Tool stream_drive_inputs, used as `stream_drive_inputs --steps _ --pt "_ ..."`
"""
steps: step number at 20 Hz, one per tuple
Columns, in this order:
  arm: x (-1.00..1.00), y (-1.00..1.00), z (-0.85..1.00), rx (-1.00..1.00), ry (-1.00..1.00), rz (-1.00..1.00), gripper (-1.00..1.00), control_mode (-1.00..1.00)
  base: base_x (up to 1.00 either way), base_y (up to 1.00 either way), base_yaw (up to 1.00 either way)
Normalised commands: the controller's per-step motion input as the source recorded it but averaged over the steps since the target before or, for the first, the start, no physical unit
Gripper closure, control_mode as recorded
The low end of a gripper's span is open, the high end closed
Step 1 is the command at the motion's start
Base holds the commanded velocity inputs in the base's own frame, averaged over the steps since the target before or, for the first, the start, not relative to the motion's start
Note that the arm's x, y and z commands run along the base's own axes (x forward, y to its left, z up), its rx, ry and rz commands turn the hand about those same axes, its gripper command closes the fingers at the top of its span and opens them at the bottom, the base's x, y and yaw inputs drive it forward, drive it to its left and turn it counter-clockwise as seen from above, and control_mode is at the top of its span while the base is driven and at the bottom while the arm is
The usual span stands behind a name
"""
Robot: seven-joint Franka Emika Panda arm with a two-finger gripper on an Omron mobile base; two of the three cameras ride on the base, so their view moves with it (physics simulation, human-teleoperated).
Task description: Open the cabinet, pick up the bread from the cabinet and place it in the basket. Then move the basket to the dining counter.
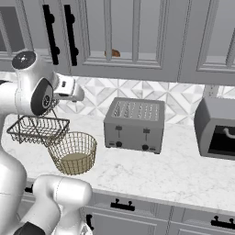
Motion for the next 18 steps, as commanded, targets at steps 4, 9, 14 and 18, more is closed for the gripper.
stream_drive_inputs --steps 4,9,14,18 --pt "0.01 0.0 0.96 0.0 -0.13 0.0 -1.0 -1.0 0.0 0.0 0.0" --pt "0.07 0.0 0.92 -0.03 -0.17 0.01 -1.0 -1.0 0.0 0.0 0.0" --pt "0.11 0.01 0.94 -0.07 -0.18 0.0 -1.0 -1.0 0.0 0.0 0.0" --pt "0.35 0.0 0.43 -0.03 -0.06 0.0 -1.0 -1.0 0.0 0.0 0.0"
